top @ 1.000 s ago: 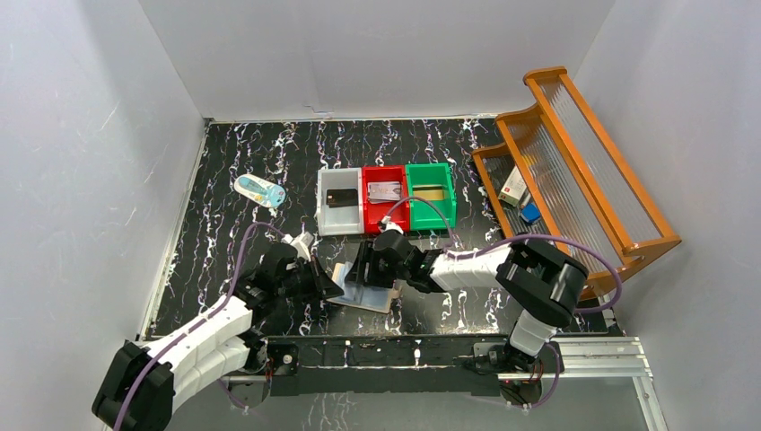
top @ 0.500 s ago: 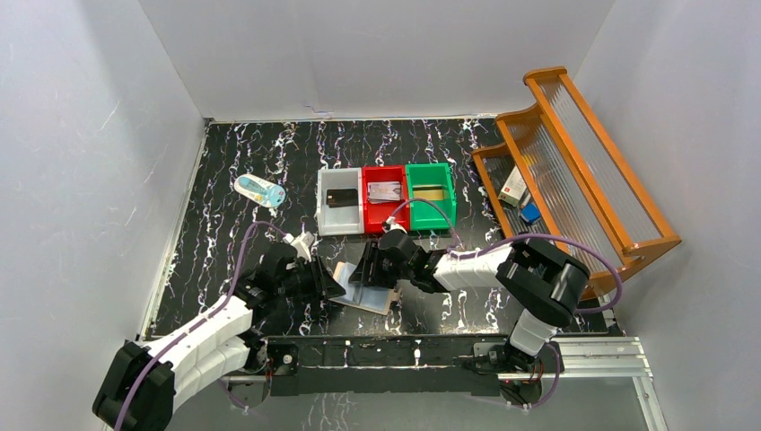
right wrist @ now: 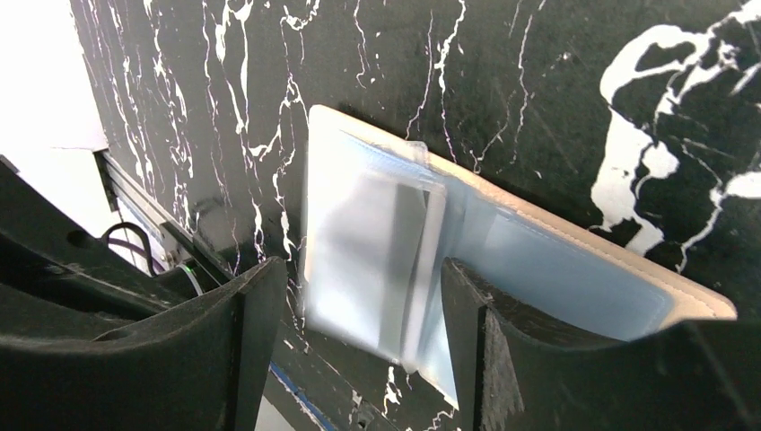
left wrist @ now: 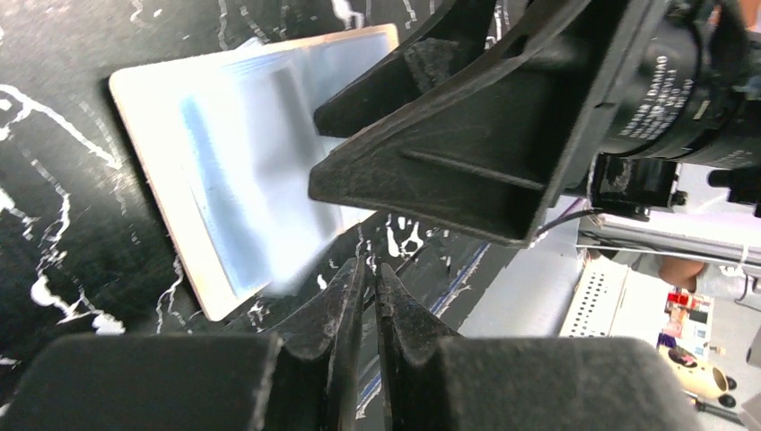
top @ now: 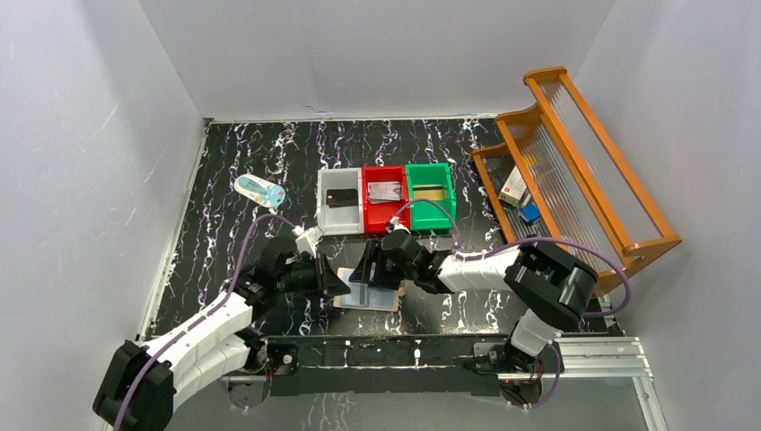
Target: Take the credit cards out of the card holder
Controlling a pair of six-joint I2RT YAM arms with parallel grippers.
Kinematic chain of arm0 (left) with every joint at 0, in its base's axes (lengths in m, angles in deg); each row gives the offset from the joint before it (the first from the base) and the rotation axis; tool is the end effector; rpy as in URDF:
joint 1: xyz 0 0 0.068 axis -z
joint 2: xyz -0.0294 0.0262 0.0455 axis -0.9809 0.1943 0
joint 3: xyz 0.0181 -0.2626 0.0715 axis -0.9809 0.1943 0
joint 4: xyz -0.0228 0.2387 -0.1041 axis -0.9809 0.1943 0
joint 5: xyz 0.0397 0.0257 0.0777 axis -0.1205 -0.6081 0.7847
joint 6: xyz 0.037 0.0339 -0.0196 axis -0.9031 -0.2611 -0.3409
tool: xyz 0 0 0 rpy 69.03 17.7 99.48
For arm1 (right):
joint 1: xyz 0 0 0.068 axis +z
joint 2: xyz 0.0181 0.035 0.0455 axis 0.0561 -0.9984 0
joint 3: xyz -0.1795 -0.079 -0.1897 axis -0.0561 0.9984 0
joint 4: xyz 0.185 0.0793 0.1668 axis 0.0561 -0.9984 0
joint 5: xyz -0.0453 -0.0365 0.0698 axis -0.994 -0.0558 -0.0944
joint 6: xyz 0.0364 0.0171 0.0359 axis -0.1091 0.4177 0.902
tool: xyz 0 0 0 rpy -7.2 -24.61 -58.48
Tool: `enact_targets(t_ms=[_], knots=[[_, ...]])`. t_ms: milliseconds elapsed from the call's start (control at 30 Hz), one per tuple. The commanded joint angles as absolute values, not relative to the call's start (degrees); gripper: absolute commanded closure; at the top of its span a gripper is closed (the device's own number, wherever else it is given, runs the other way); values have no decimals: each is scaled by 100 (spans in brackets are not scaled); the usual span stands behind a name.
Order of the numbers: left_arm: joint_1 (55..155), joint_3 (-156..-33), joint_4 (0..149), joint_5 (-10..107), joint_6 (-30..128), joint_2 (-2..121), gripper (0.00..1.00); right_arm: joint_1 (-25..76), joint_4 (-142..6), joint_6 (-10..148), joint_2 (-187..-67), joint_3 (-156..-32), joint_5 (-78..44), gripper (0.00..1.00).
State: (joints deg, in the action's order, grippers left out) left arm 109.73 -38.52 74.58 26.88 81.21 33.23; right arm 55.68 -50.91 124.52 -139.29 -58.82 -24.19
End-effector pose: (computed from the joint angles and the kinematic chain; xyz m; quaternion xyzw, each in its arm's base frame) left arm 0.1410 -0.1051 0.1762 0.0337 0.8499 -0.4658 0.2440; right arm 0.1648 0.2742 0.1538 0.0243 0.8905 0.3992 0.2168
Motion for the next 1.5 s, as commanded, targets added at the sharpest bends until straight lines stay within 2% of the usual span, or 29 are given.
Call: enact_targets(t_ms=[0,167,267,333,533,733,900,1133,1467], knots=[[10981,-4252,7294,2235,7778,3512,91,5545,-5206,12497,-13548,-5792,-2495,27],[10995,-4411,7442,2289,7569,3661,90,5550,-5501,12550,-13265,-5759,-2688,26],[11008,-4497,7717,2596,7572,3660,83,5548,-5777,12515,-13203,-5784,-2823,26],[11008,-4550,8288,3453,7796,3403,78,5554,-5959,12372,-13231,-5899,-2825,28],[11008,-4953,10080,6049,8362,2440,50,5864,-7224,12071,-13669,-6819,-3515,29],[10995,-5204,11007,7335,8760,1804,38,6274,-8394,11992,-14311,-7848,-4507,27],[10999,-5238,11075,7372,8804,1642,36,6524,-9336,12007,-15044,-8689,-5084,24],[10994,-5200,11074,7370,8826,1480,35,6626,-9647,12015,-15557,-9138,-5158,23],[11000,-5134,10977,7217,8805,1408,33,6533,-8351,12059,-15197,-8247,-4420,26]])
